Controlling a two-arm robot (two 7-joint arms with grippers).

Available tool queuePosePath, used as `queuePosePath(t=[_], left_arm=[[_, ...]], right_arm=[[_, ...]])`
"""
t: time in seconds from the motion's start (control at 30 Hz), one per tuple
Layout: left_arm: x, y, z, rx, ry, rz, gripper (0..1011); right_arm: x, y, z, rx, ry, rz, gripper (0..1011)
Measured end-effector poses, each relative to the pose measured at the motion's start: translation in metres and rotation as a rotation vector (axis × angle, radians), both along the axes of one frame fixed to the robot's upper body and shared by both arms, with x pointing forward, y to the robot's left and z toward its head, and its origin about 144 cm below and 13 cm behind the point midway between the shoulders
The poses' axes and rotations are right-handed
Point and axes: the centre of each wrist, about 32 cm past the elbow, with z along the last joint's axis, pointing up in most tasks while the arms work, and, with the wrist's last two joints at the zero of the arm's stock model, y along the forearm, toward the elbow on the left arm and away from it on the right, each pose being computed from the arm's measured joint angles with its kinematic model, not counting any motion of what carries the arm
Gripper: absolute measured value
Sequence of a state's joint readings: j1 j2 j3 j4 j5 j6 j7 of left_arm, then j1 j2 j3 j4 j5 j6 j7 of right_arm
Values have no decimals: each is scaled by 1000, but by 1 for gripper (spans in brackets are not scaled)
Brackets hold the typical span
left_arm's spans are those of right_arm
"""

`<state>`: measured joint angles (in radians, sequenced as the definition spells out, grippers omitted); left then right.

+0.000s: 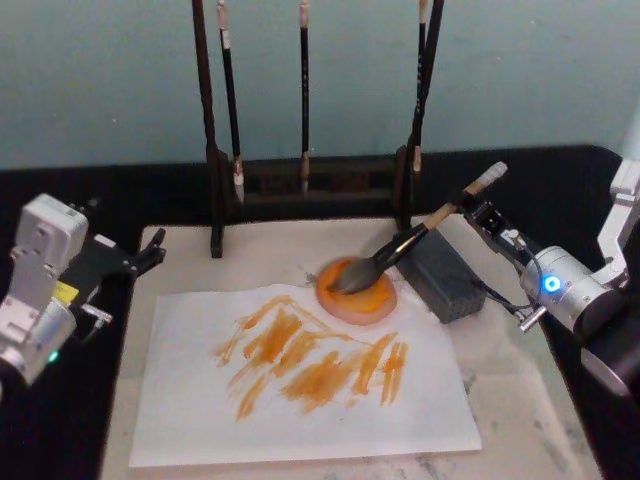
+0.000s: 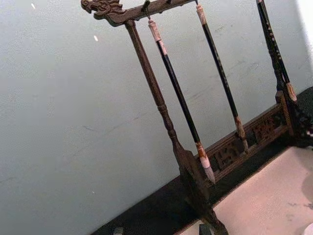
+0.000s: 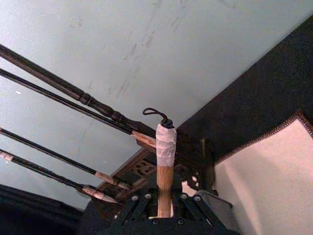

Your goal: Pick up the brush from the inkstone, write on the paper, then place the brush back to its original position.

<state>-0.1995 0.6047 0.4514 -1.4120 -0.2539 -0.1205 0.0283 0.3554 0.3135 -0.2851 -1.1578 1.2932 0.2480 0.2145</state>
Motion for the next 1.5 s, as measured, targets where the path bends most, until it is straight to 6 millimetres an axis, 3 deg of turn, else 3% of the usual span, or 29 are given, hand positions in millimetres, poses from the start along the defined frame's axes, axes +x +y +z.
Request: queuePosePath(t=[0.6, 0.9, 1.3, 1.5], left_arm=[[0, 0, 0, 0, 0, 0, 1001], [0, 0, 0, 0, 0, 0, 1001], [0, 0, 0, 0, 0, 0, 1001], [0, 0, 0, 0, 0, 0, 1001]], right_arm=[[0, 0, 0, -7, -1, -1, 172], [0, 0, 0, -6, -2, -1, 426], [0, 0, 0, -5, -1, -1, 842], [0, 0, 0, -5, -1, -1, 975]])
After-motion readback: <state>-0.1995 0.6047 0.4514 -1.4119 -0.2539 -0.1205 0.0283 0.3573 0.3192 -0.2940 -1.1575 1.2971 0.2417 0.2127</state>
